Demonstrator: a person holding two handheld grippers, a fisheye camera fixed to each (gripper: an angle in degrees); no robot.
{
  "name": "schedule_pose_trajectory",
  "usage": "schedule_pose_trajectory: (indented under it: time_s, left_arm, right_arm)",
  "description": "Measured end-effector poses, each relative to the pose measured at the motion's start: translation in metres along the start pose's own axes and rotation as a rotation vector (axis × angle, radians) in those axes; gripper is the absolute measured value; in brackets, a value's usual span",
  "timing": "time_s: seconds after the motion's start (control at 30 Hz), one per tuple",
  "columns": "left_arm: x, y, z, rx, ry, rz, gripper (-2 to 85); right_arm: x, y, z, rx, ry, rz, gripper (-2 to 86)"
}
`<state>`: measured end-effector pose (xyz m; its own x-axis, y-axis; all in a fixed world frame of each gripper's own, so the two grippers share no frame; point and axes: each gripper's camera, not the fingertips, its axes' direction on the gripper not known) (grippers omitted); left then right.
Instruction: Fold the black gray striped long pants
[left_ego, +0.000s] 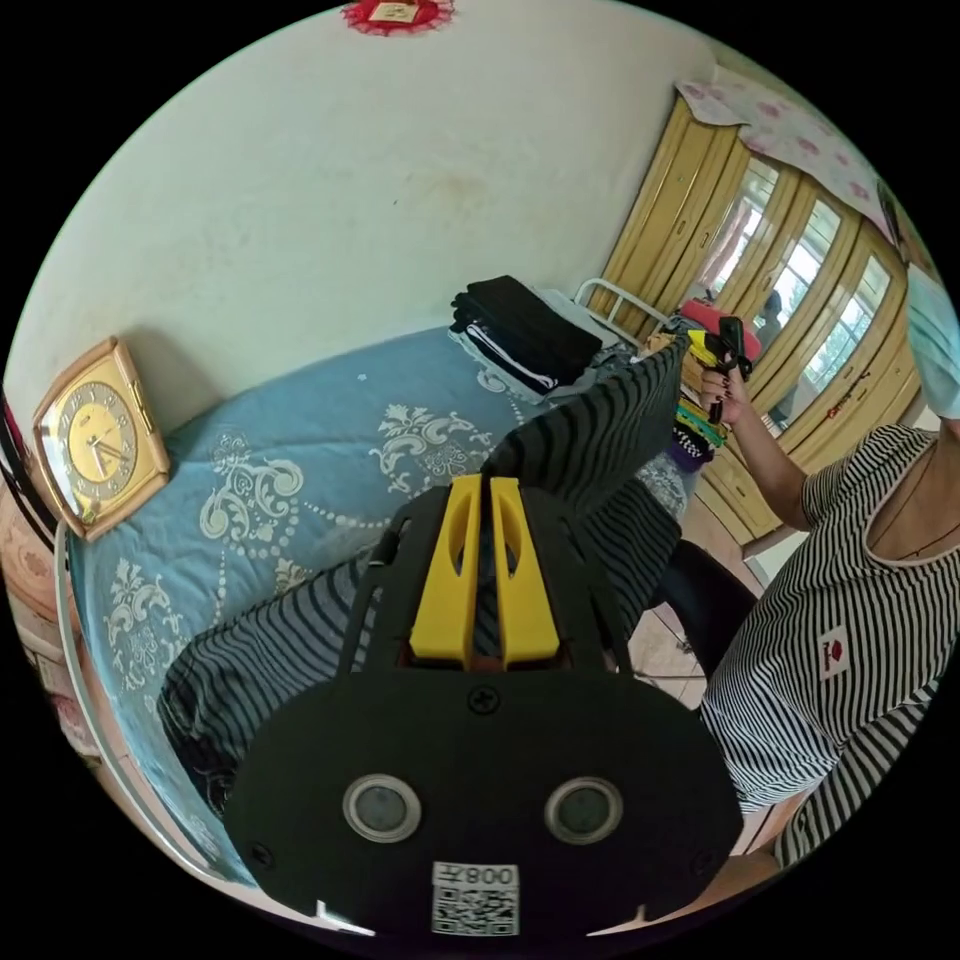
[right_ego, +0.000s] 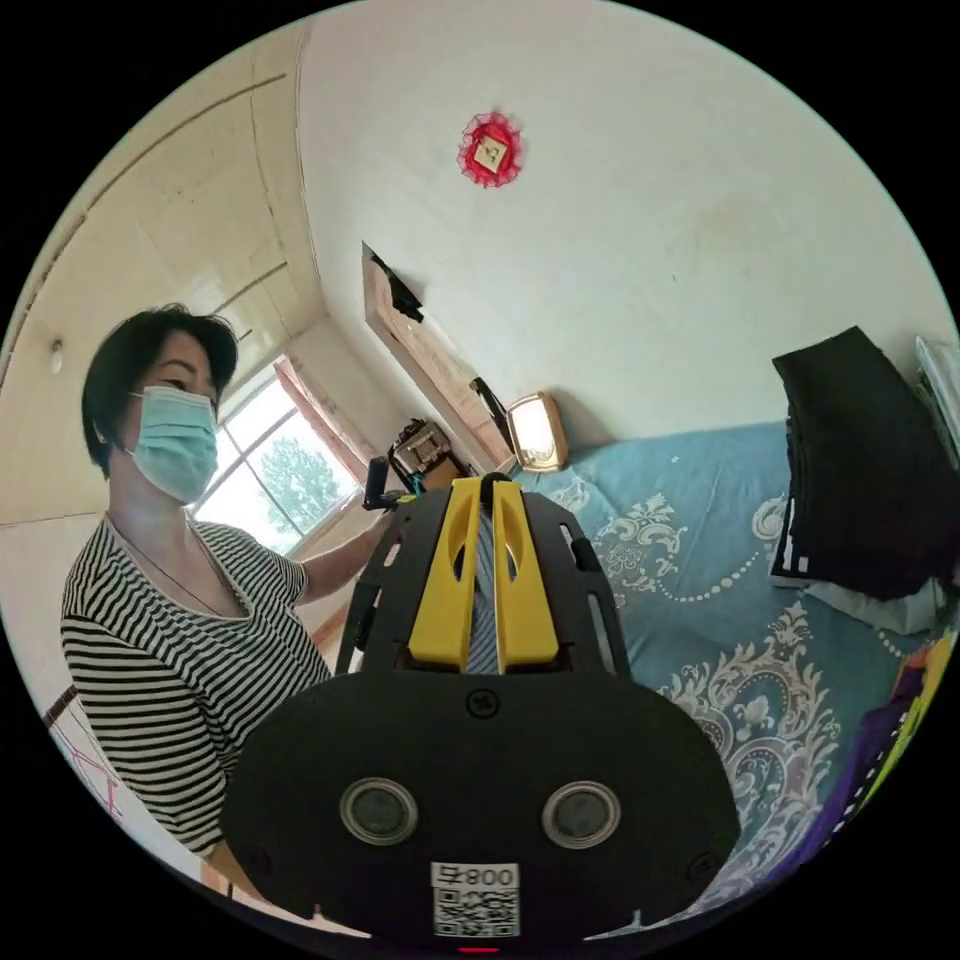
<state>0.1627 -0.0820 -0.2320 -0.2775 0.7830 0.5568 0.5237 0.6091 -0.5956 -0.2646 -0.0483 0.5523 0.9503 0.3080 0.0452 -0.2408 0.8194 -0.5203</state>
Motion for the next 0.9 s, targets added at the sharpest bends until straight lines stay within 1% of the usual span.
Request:
schedule_pose_trajectory:
  time_s: [0.1,0.2,0.27,0.3,0.37,0.4,0.47,0.53,0.63,0.7,0.77,0.83,0.9]
  left_arm:
    - [-0.016,-0.024,0.022,-0.041,-0.018,-0.006,2.4]
    - [-0.044,-0.05,0.065,-0.077,-0.027,-0.06,3.4]
    - [-0.067,-0.06,0.1,-0.122,-0.004,-0.18,4.2]
    - [-0.081,-0.062,0.12,-0.143,0.015,-0.248,4.7]
    - [-0.096,-0.061,0.141,-0.191,-0.084,-0.332,5.4]
    - [-0.1,-0.057,0.146,-0.191,-0.106,-0.339,5.7]
    - [-0.102,-0.047,0.147,-0.151,-0.044,-0.343,6.1]
    - [-0.09,-0.026,0.144,-0.095,0.065,-0.32,6.7]
    - [-0.055,0.003,0.155,-0.147,0.175,-0.246,7.9]
    - [-0.032,0.015,0.166,-0.196,0.167,-0.191,8.5]
    - [-0.015,0.021,0.18,-0.261,0.135,-0.148,9.0]
    - [-0.003,0.023,0.194,-0.3,0.106,-0.127,9.1]
    - [0.001,0.022,0.201,-0.318,0.117,-0.131,8.9]
  right_arm:
    - [0.007,-0.017,0.005,-0.067,0.109,0.028,1.6]
    - [0.051,-0.035,0.018,-0.124,0.242,0.15,1.4]
    - [0.101,-0.043,0.034,-0.192,0.331,0.317,1.0]
    - [0.111,-0.044,0.038,-0.206,0.376,0.355,0.9]
    - [0.137,-0.042,0.05,-0.256,0.577,0.476,0.8]
    - [0.14,-0.041,0.053,-0.261,0.592,0.501,0.9]
    - [0.134,-0.035,0.065,-0.286,0.558,0.434,1.5]
    - [0.126,-0.024,0.076,-0.34,0.547,0.408,2.7]
    - [0.114,0.002,0.09,-0.446,0.57,0.429,5.5]
    - [0.11,0.016,0.095,-0.483,0.588,0.465,6.3]
    - [0.107,0.027,0.104,-0.563,0.619,0.512,7.2]
    - [0.105,0.029,0.109,-0.584,0.645,0.539,7.6]
    - [0.103,0.026,0.111,-0.553,0.627,0.57,7.4]
